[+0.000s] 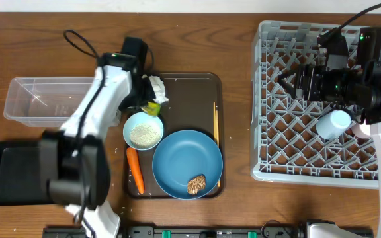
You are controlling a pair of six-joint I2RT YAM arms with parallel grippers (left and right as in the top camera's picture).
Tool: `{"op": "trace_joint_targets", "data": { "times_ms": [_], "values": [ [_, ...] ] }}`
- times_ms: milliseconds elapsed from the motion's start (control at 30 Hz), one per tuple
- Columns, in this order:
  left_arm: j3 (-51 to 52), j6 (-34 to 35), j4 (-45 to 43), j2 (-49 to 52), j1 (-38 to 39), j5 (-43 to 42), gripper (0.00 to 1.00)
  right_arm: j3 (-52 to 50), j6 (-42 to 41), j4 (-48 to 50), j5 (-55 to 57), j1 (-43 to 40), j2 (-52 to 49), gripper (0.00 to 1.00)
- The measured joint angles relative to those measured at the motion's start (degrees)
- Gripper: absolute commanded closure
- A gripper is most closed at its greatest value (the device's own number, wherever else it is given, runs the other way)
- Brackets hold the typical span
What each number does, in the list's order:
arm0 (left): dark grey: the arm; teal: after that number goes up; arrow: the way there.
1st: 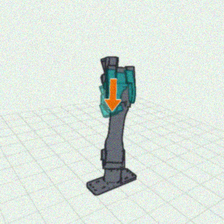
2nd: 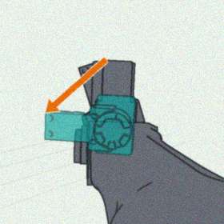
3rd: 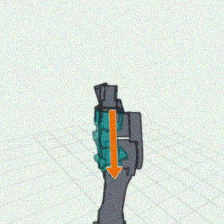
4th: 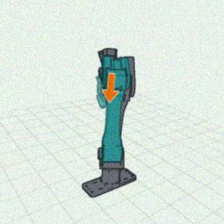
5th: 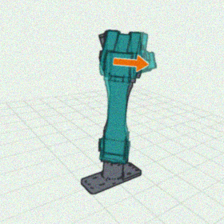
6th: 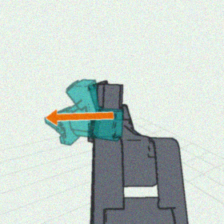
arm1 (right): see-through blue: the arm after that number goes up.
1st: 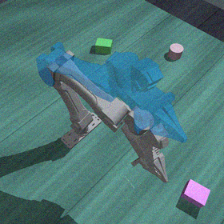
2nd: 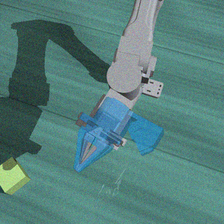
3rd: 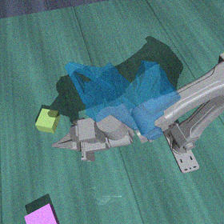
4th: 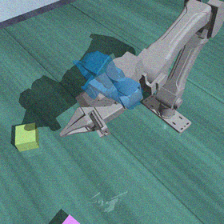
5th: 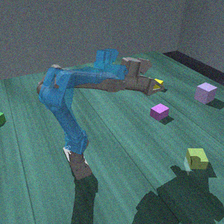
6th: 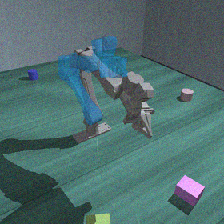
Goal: Sort waste into correct bins and load items into the dishwasher rack
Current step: 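Grasp the snack wrapper with the left gripper and drop it in the clear bin, then grasp the white tissue with the left gripper and drop it in the clear bin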
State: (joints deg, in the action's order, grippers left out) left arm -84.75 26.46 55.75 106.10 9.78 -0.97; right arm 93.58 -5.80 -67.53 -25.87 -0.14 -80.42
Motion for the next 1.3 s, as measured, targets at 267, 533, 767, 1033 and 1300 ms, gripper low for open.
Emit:
{"op": "trace_joint_targets", "data": {
  "times_ms": [267, 533, 767, 1033, 1300],
  "values": [
    [-2.9, -3.5, 4.3, -14.6, -2.7, 10.6, 0.94, 0.0, 0.0, 1.1, 0.4, 0.0, 0.0, 0.32],
    [-2.3, -0.6, 2.9, -10.9, -14.1, 15.3, 0.60, 0.0, 0.0, 1.4, 0.4, 0.0, 0.0, 0.30],
    [-1.9, 1.3, 1.4, -8.1, -19.0, 5.4, 0.51, 0.0, 0.2, 1.4, 0.4, 0.0, 0.0, 0.23],
    [-1.9, -0.8, -3.9, -8.1, -12.0, 0.3, 0.46, 0.0, 0.2, 1.5, 0.6, 0.0, 0.0, 0.21],
    [-2.0, -13.5, -10.0, -3.0, 1.7, 1.5, 0.42, 0.0, 0.2, 1.8, 0.7, 0.0, 0.0, 0.21]
  ]
}}
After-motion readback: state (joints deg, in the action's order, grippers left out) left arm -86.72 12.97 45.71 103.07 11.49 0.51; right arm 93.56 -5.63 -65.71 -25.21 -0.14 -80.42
